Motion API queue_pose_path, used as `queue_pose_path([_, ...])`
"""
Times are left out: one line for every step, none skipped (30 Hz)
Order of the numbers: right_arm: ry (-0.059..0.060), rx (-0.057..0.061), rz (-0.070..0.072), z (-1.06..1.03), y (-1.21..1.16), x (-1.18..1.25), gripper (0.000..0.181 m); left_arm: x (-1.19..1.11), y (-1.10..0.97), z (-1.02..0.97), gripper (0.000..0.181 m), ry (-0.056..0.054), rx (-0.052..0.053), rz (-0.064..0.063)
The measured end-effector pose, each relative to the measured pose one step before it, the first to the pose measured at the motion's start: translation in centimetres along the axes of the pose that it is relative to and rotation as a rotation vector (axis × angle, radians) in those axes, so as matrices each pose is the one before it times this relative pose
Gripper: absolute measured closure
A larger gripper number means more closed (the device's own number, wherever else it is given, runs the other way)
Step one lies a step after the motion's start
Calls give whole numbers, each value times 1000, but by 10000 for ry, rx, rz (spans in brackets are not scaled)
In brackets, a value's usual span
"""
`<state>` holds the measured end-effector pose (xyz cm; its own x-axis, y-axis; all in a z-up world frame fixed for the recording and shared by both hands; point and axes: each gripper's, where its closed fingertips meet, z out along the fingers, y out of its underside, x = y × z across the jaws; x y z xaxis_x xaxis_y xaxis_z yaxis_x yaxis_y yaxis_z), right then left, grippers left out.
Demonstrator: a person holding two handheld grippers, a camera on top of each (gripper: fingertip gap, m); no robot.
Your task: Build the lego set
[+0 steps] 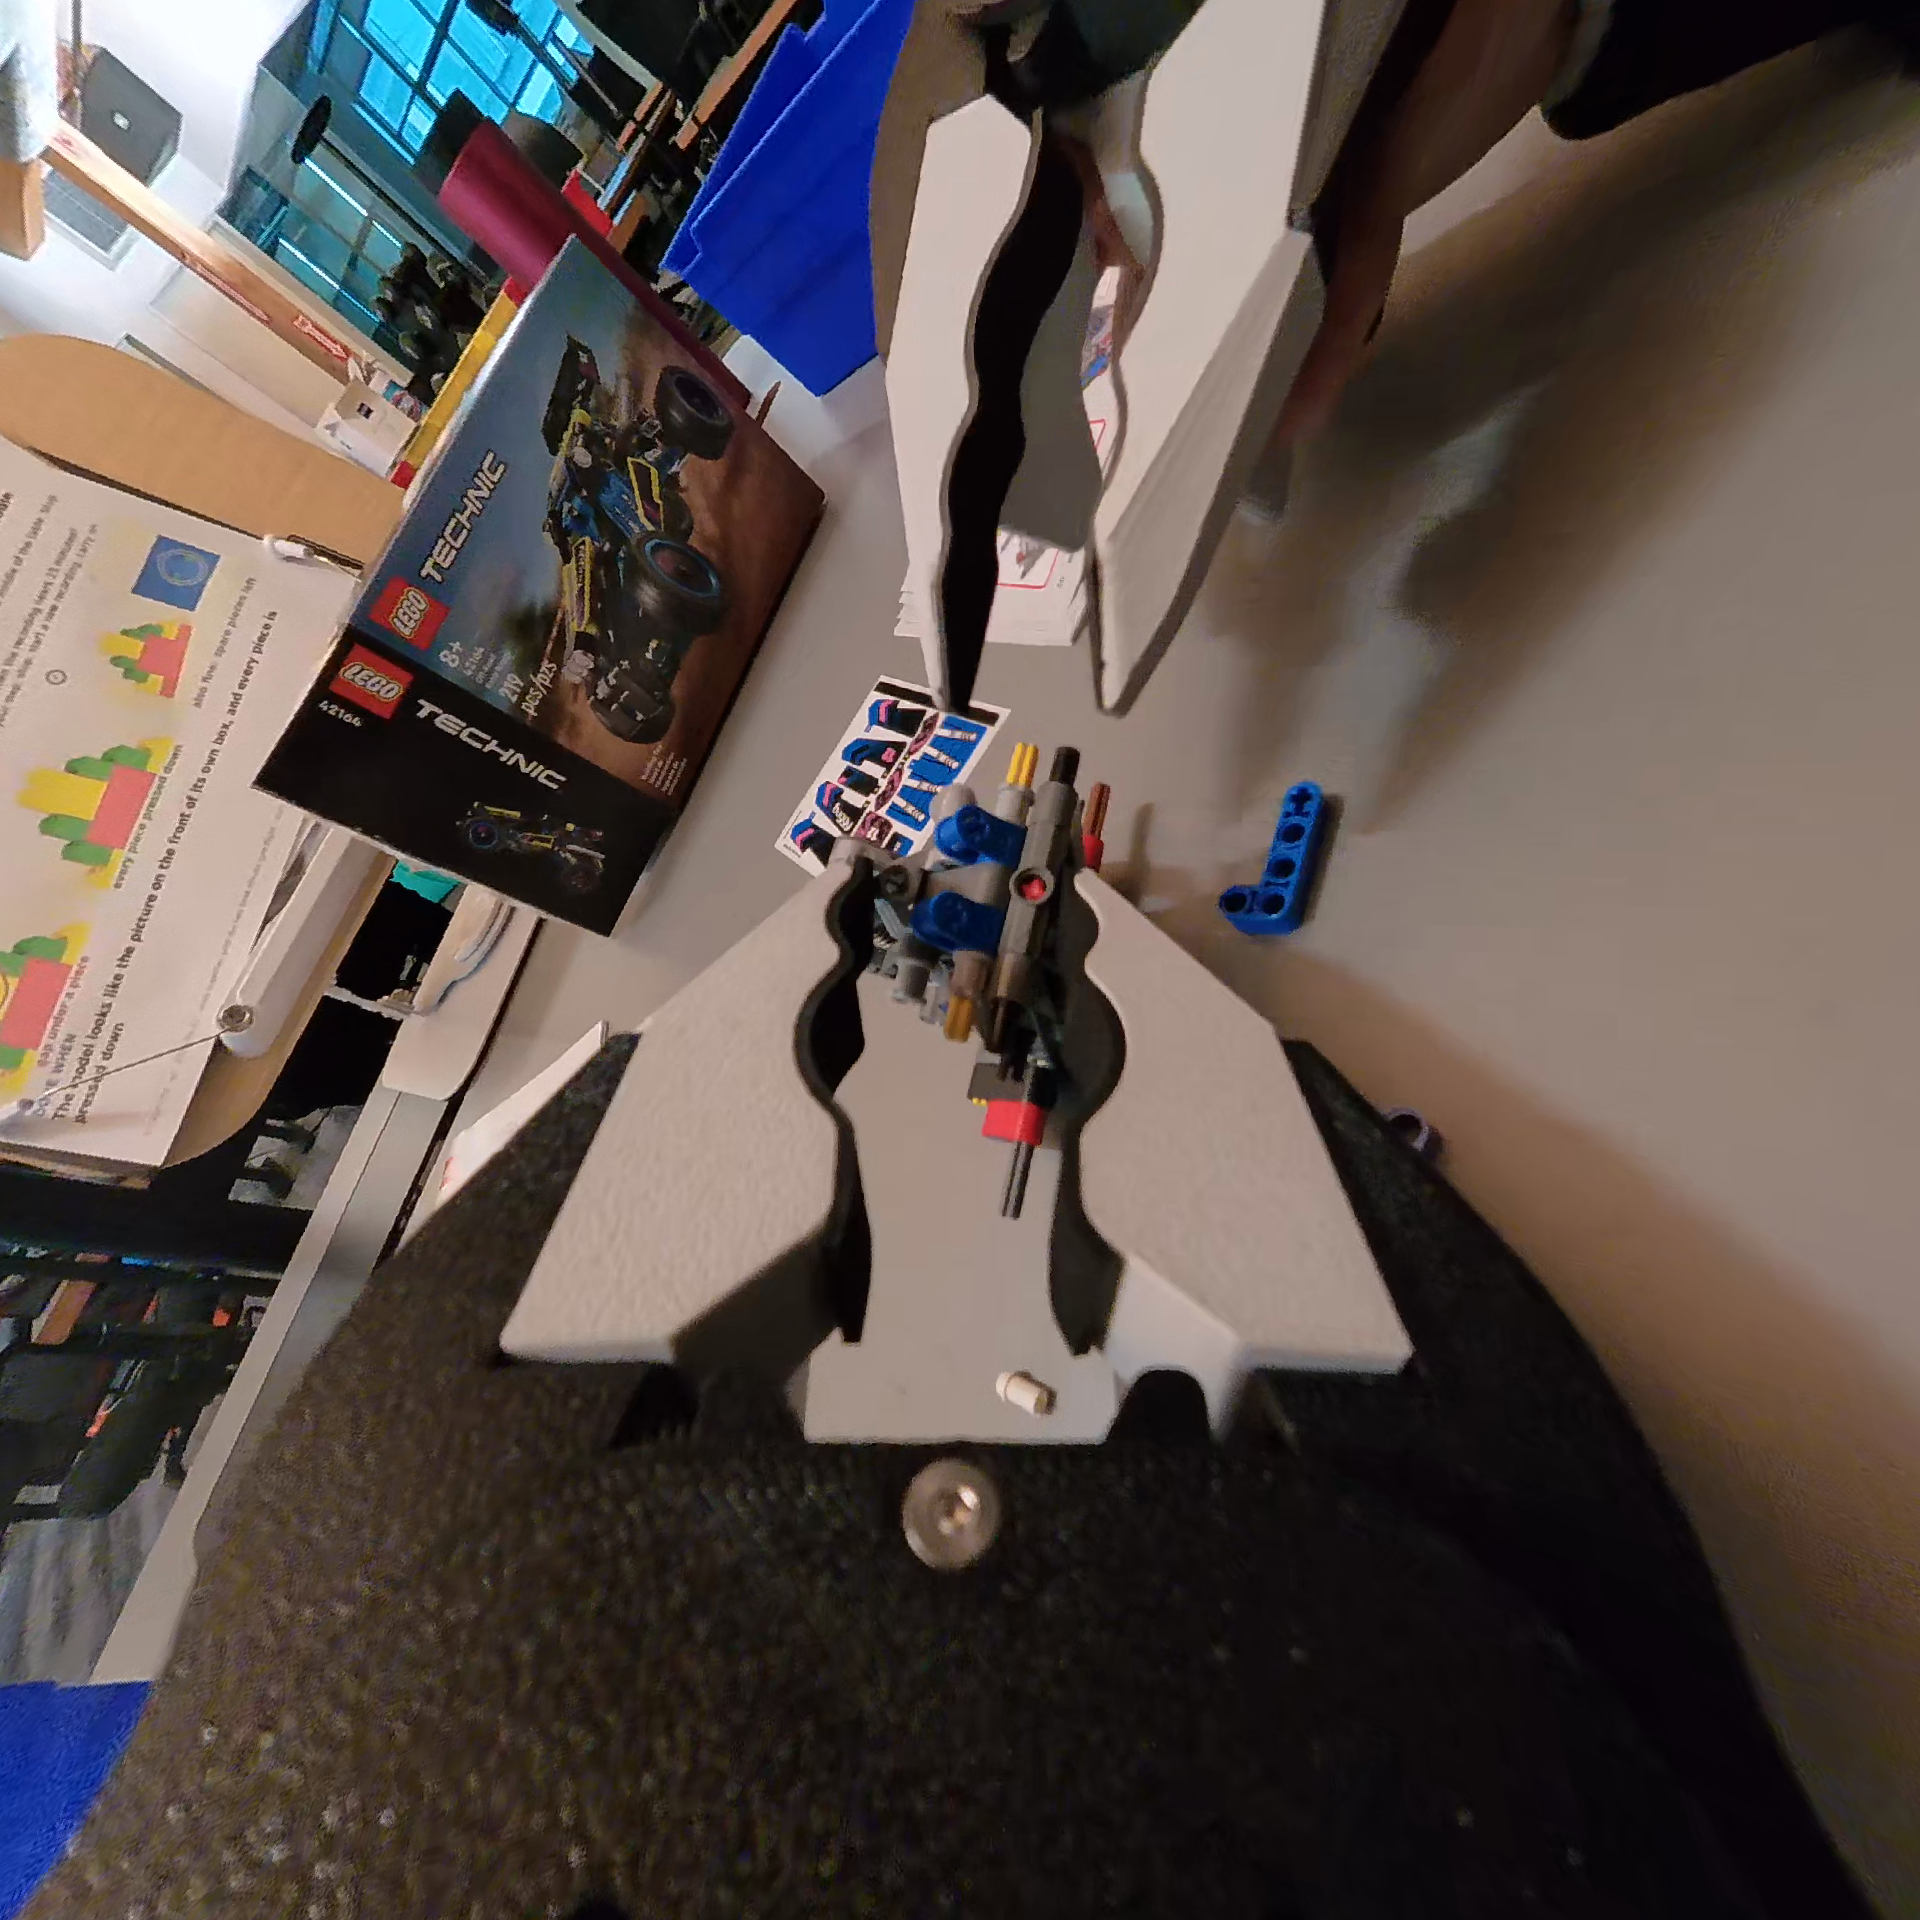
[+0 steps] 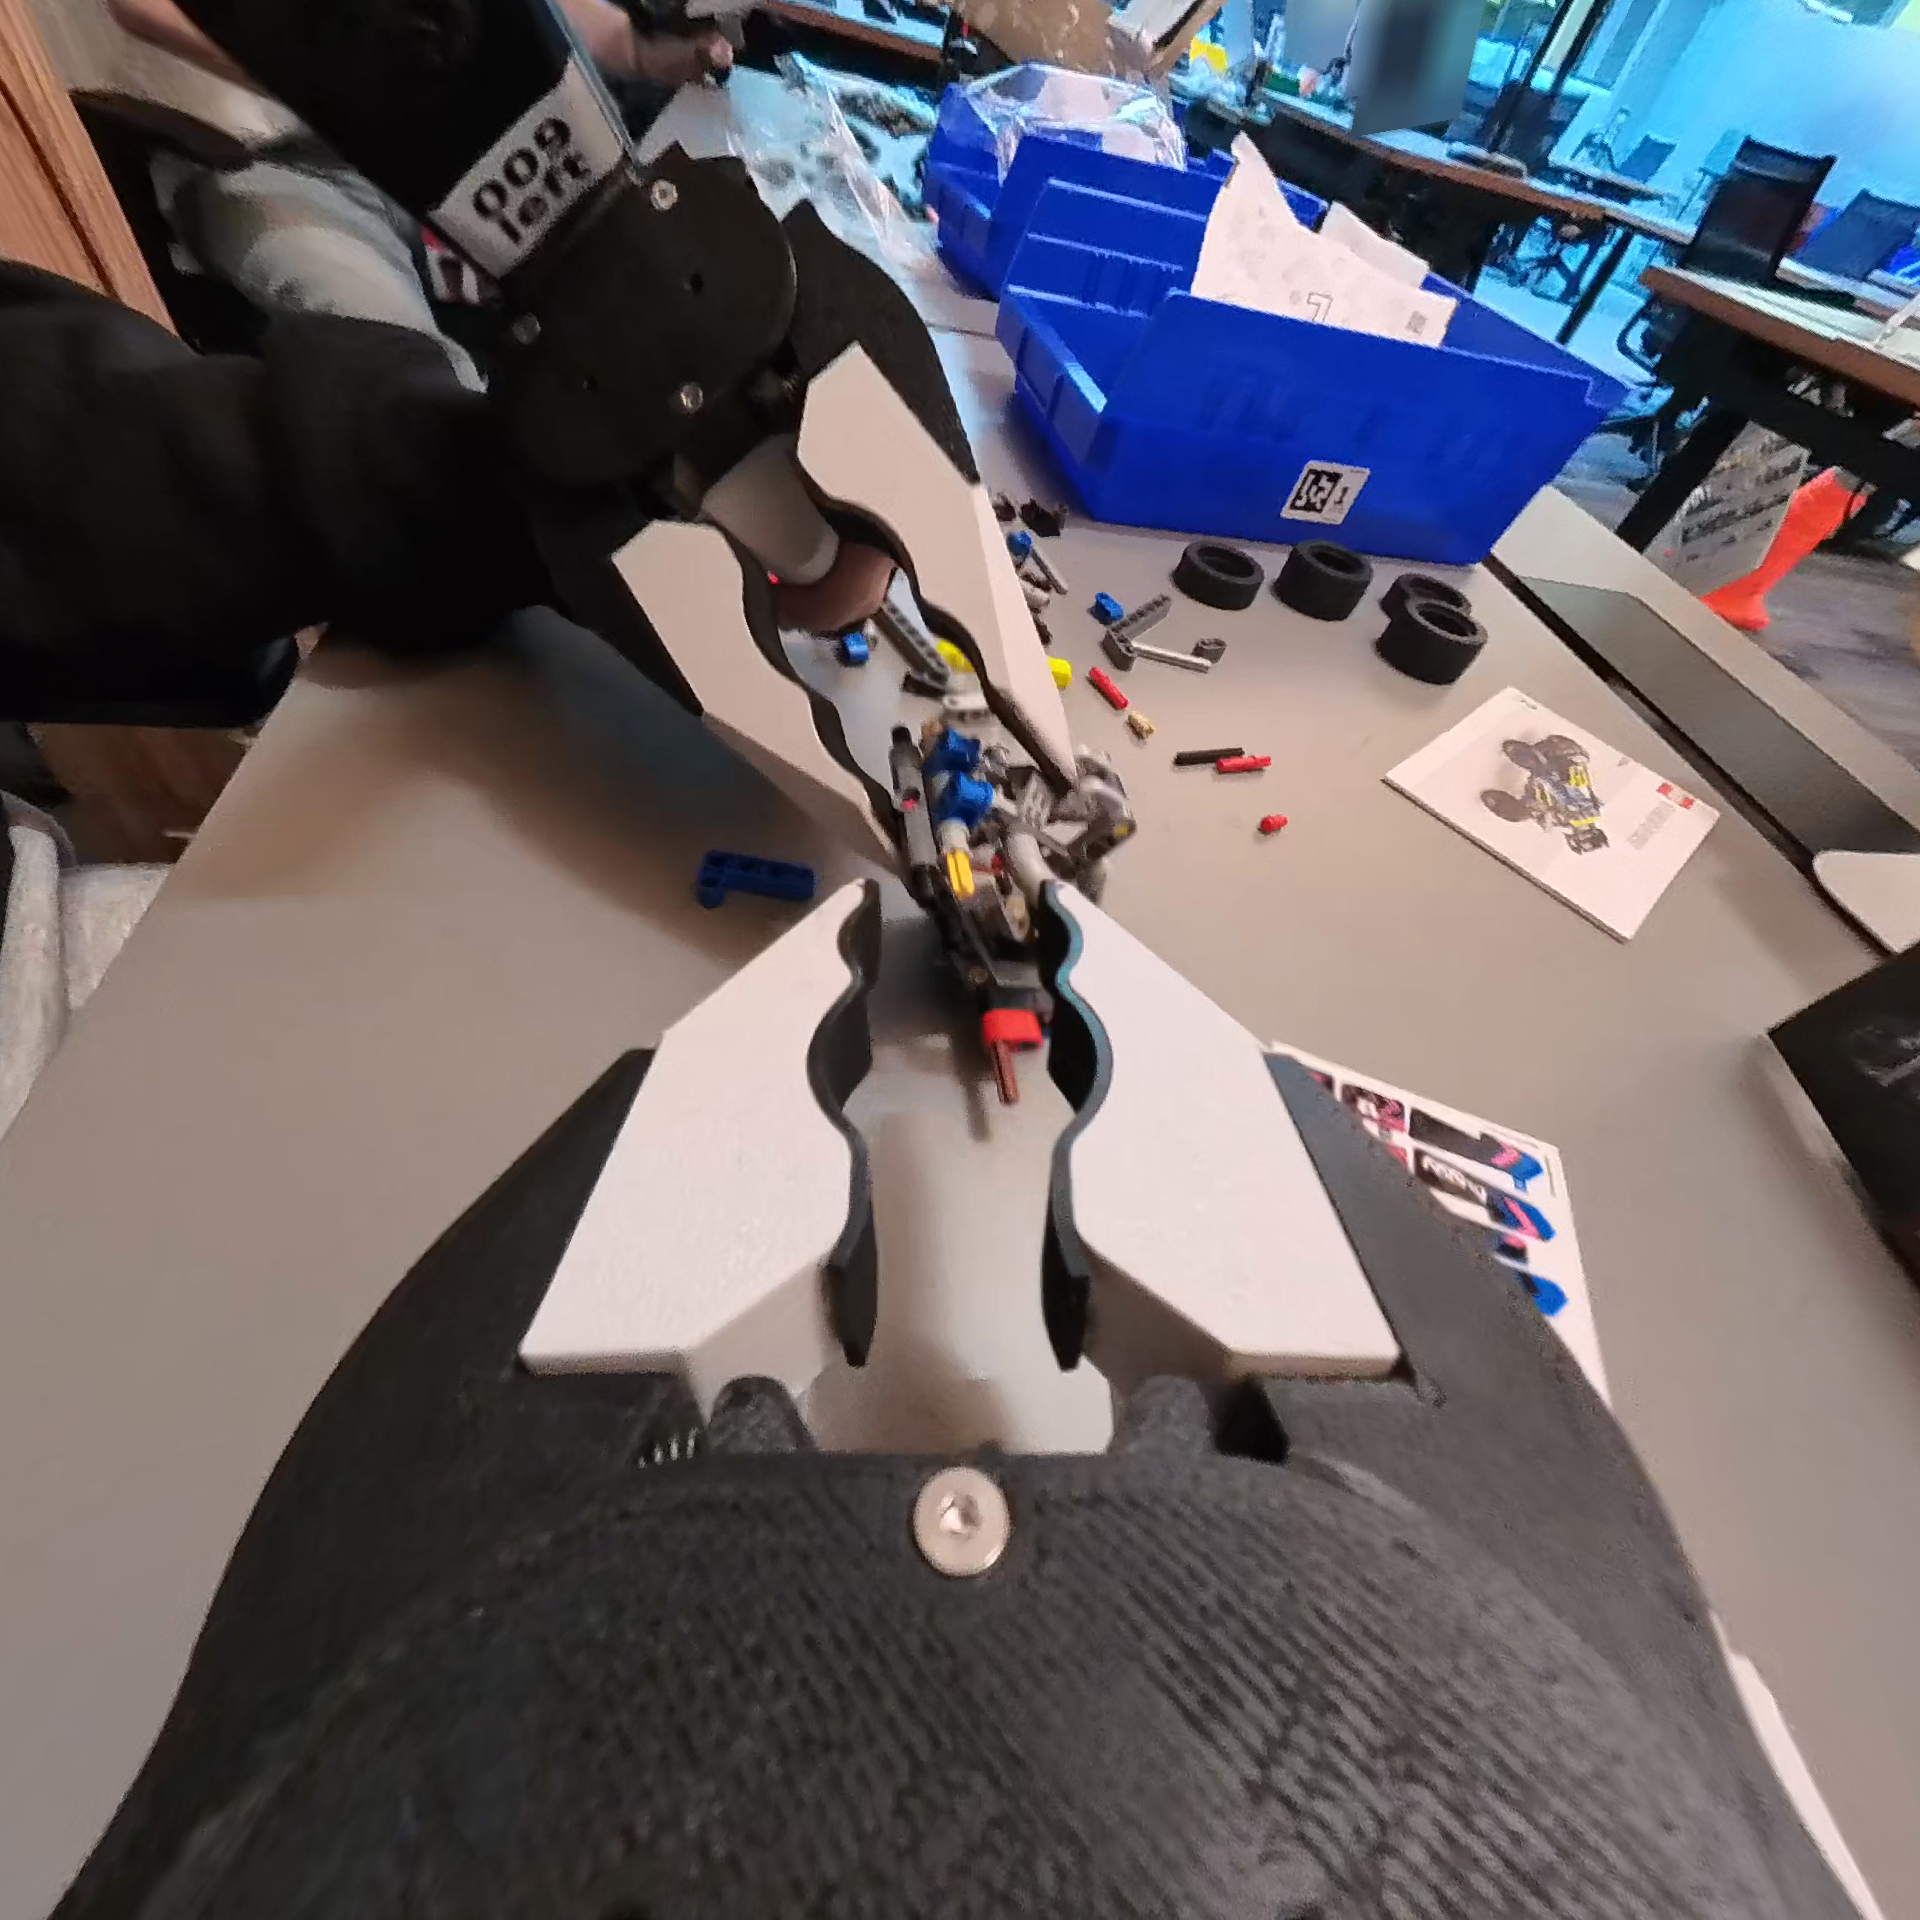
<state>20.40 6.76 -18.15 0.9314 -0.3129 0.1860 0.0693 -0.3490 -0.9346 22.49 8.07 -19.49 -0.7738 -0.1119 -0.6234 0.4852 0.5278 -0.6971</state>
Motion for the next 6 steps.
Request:
queue_pose_path([16,-157,9,-264,386,72,152,-39,29,-38,149,-11,-3,-45])
queue_pose_path([-76,-171,148,-196,422,-56,152,-36,44,-27,149,-13,-14,-23])
queue_pose_path([-169,-225,266,-116,440,-194,151,-38,40,-39,149,-9,-22,-28])
queue_pose_path([-207,-292,269,-26,446,-327,151,-88,41,-42,149,-22,-29,-64])
queue_pose_path([-198,-440,148,63,507,-463,151,-117,69,-37,149,-42,-40,-95])
queue_pose_path([-54,-519,-45,163,503,-360,153,-131,48,-27,149,-55,-34,-107])
